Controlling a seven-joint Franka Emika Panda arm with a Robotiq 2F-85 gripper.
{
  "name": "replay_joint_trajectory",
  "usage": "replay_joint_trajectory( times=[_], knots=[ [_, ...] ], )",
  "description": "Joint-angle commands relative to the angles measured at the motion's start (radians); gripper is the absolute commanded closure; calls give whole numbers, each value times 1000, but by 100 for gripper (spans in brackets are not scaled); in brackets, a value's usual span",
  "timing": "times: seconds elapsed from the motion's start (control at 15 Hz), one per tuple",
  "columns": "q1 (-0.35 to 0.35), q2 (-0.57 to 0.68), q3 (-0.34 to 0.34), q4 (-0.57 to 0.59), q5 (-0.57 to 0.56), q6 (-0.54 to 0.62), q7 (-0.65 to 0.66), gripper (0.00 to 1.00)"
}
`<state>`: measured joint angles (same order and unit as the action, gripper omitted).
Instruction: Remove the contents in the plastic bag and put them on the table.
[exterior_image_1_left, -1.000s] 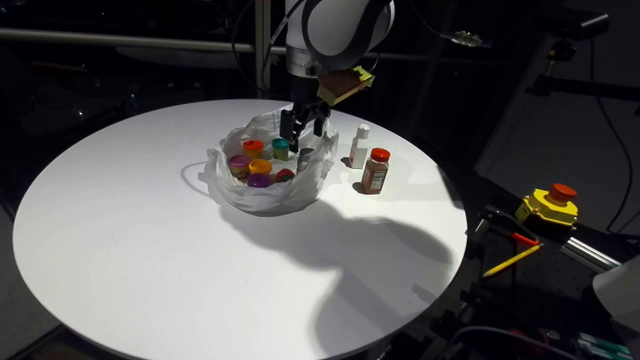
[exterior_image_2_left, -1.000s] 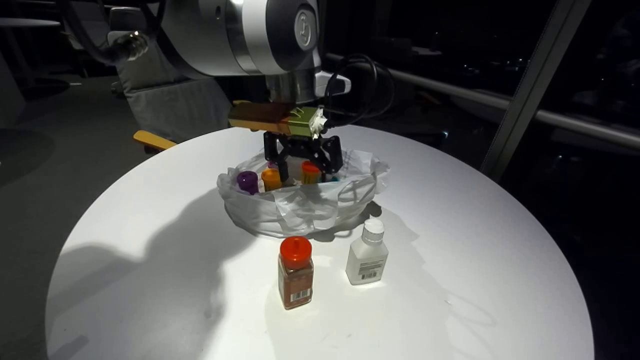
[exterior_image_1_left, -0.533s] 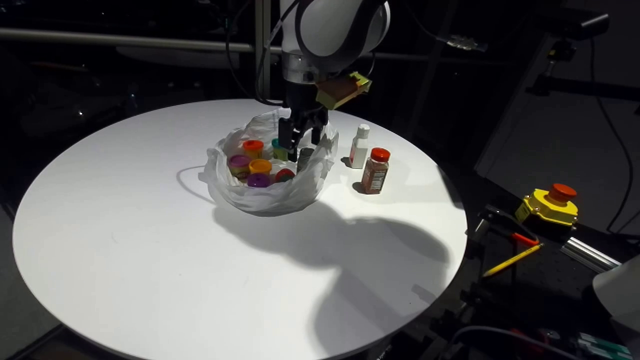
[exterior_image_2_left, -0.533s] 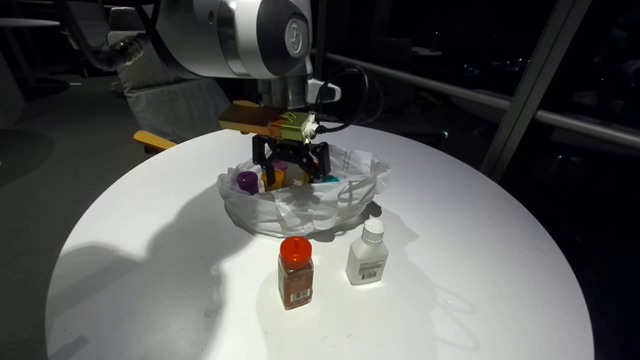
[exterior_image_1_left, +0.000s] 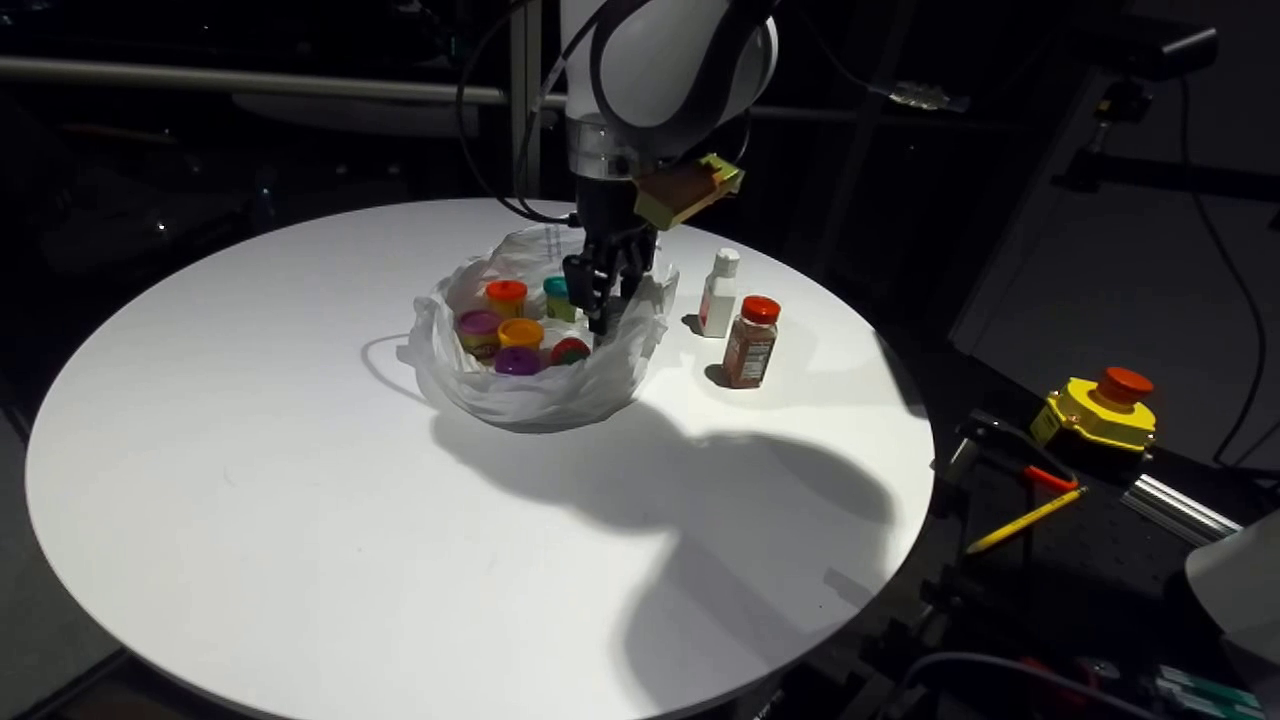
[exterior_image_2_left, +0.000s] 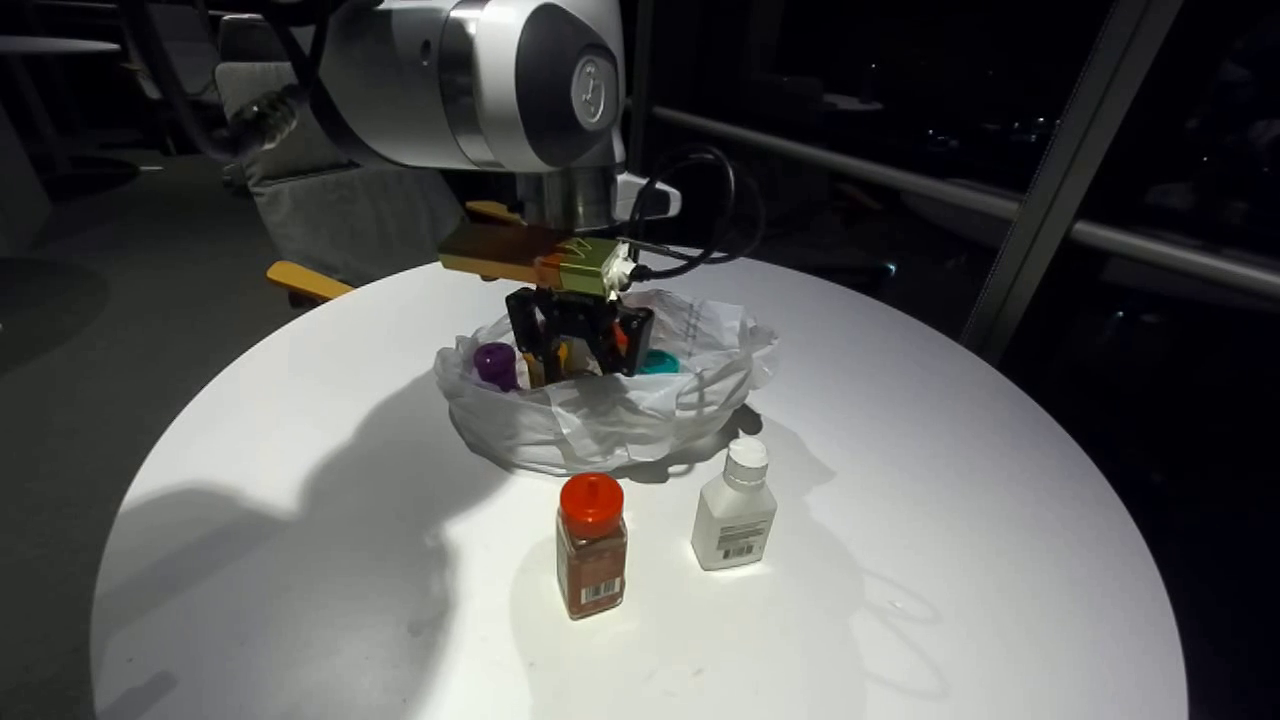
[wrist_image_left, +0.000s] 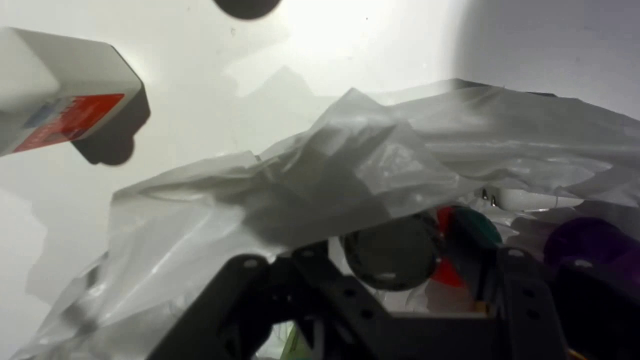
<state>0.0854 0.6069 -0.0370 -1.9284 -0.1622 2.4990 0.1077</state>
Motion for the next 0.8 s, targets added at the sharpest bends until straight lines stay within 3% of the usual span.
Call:
replay_joint_trajectory(
  times=[0.0,0.13,0.73],
  knots=[
    [1,-57,-10,-29,10,-12,12,67],
    [4,-106,-27,-74,7,-9,42,77],
    [4,-402,-45,-279,-13,103,126,77]
  ],
)
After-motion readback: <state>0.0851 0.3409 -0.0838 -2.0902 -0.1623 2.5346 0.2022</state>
